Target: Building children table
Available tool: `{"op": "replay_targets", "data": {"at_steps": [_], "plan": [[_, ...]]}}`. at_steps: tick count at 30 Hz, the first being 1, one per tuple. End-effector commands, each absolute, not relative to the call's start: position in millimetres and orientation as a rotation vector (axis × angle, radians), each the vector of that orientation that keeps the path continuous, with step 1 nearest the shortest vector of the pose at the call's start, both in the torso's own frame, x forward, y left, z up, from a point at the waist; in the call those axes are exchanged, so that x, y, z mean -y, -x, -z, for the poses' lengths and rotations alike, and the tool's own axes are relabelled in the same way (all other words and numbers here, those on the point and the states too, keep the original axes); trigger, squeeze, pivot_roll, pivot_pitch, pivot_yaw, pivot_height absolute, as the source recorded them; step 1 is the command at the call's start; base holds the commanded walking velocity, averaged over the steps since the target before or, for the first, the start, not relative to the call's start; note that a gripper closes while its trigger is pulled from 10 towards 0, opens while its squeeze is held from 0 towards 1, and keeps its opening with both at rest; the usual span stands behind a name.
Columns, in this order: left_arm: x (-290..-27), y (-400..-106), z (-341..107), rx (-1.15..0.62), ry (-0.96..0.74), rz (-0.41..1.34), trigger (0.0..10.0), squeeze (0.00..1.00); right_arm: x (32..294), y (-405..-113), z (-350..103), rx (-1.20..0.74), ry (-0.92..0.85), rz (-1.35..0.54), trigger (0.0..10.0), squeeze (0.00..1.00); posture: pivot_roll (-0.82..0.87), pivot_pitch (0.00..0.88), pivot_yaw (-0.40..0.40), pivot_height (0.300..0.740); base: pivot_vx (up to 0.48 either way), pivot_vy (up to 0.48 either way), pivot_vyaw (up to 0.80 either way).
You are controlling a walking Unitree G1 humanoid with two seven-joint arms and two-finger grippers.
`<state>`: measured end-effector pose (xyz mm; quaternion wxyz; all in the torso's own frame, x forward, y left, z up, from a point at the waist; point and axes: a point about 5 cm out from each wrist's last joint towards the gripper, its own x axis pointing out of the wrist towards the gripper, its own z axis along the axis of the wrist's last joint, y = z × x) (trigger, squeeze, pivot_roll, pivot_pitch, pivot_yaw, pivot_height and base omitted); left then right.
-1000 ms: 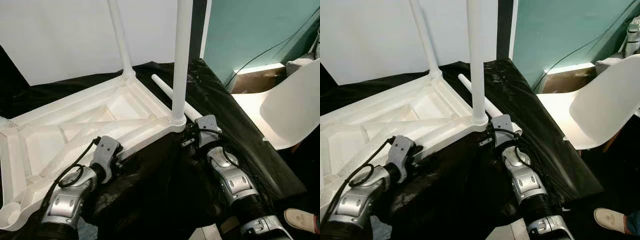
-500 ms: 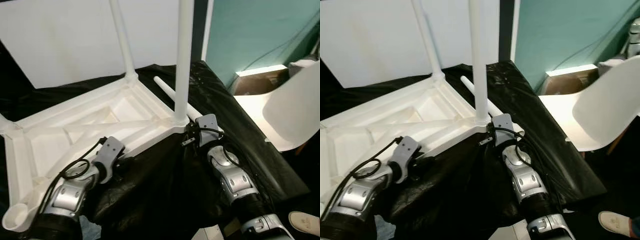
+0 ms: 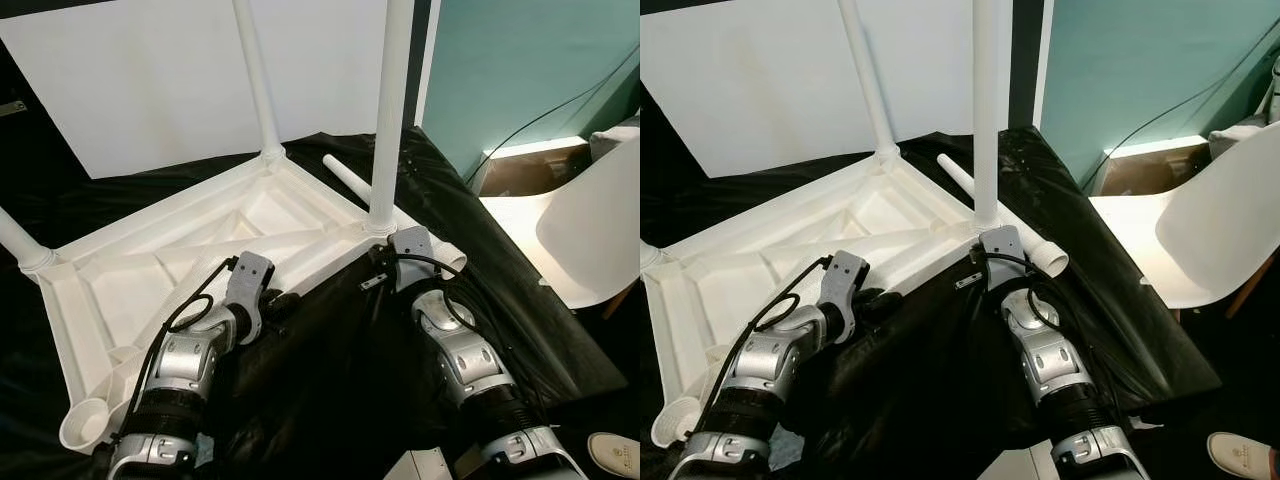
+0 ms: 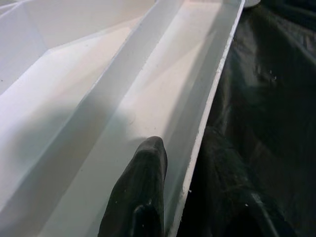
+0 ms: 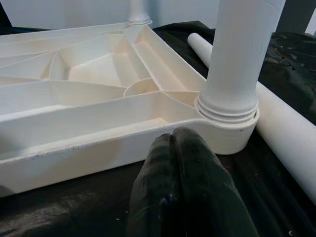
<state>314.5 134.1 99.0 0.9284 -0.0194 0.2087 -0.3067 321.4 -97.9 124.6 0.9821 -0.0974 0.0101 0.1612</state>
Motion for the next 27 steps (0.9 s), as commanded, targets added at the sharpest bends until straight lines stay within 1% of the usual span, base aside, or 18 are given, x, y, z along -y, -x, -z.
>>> {"op": "replay_targets", "data": {"at_steps": [1,3,4,5,8,9,10,14,15,20,21,22,23,24,25,26,27], "plan": [[-160,-316,-75,-0.499,-0.007,0.008,0.0,0.0,97,-321,-121,-0.04,0.194,-0.332,10.0,0.0,-0.01,0.0,0.047,0.74,0.0,0.0,0.0],[-166,-316,-75,-0.485,0.014,-0.081,0.0,0.0,97,-320,-120,-0.043,0.194,-0.332,10.0,0.0,-0.01,0.0,0.048,0.74,0.0,0.0,0.0],[-166,-316,-75,-0.485,0.014,-0.081,0.0,0.0,97,-320,-120,-0.043,0.194,-0.332,10.0,0.0,-0.01,0.0,0.048,0.74,0.0,0.0,0.0],[-170,-315,-75,-0.474,0.019,-0.12,0.0,0.0,97,-320,-120,-0.045,0.194,-0.333,10.0,0.0,-0.01,0.0,0.048,0.74,0.0,0.0,0.0],[-170,-316,-77,-0.456,0.038,-0.128,0.0,0.0,96,-320,-120,-0.046,0.194,-0.337,10.0,0.0,-0.01,0.0,0.046,0.74,0.0,0.0,0.0],[-168,-316,-77,-0.452,0.038,-0.097,5.4,0.0,96,-320,-120,-0.047,0.193,-0.34,10.0,0.0,0.0,0.0,0.045,0.74,0.0,0.0,0.0],[-166,-316,-78,-0.446,0.036,-0.069,10.0,0.0,95,-320,-120,-0.047,0.194,-0.342,10.0,0.0,0.0,0.0,0.044,0.74,0.0,0.0,0.0],[-164,-317,-79,-0.427,0.009,-0.031,10.0,0.0,95,-320,-120,-0.047,0.194,-0.346,10.0,0.0,0.0,0.0,0.044,0.74,0.0,0.0,0.0],[-164,-316,-80,-0.411,0.003,-0.012,10.0,1.0,95,-321,-120,-0.047,0.194,-0.347,10.0,0.0,0.0,0.0,0.045,0.74,0.0,0.0,0.0],[-159,-316,-85,-0.362,0.017,0.062,10.0,1.0,95,-321,-120,-0.047,0.196,-0.346,10.0,0.0,0.0,0.0,0.046,0.74,0.0,0.0,0.0],[-154,-317,-91,-0.323,0.016,0.112,10.0,1.0,96,-321,-120,-0.047,0.196,-0.346,10.0,0.0,0.0,0.0,0.045,0.74,0.0,0.0,0.0],[-149,-317,-100,-0.265,0.022,0.173,10.0,0.46,95,-321,-121,-0.047,0.196,-0.348,10.0,0.0,0.0,0.0,0.045,0.74,0.0,0.0,0.0],[-145,-317,-106,-0.225,0.026,0.214,10.0,0.46,95,-321,-121,-0.047,0.197,-0.349,10.0,0.0,0.0,0.0,0.045,0.74,0.0,0.0,0.0],[-145,-317,-106,-0.225,0.026,0.214,10.0,0.46,95,-321,-121,-0.047,0.197,-0.349,10.0,0.0,0.0,0.0,0.045,0.74,0.0,0.0,0.0],[-140,-316,-112,-0.184,0.033,0.273,10.0,0.0,95,-321,-121,-0.047,0.197,-0.351,10.0,0.0,0.0,0.0,0.044,0.74,0.0,0.0,0.0],[-140,-316,-112,-0.184,0.033,0.273,10.0,0.0,95,-321,-121,-0.047,0.197,-0.351,10.0,0.0,0.0,0.0,0.044,0.74,0.0,0.0,0.0],[-136,-314,-118,-0.151,0.035,0.33,10.0,0.0,94,-321,-120,-0.047,0.197,-0.353,10.0,0.0,0.0,0.0,0.044,0.74,0.0,0.0,0.0]]}}
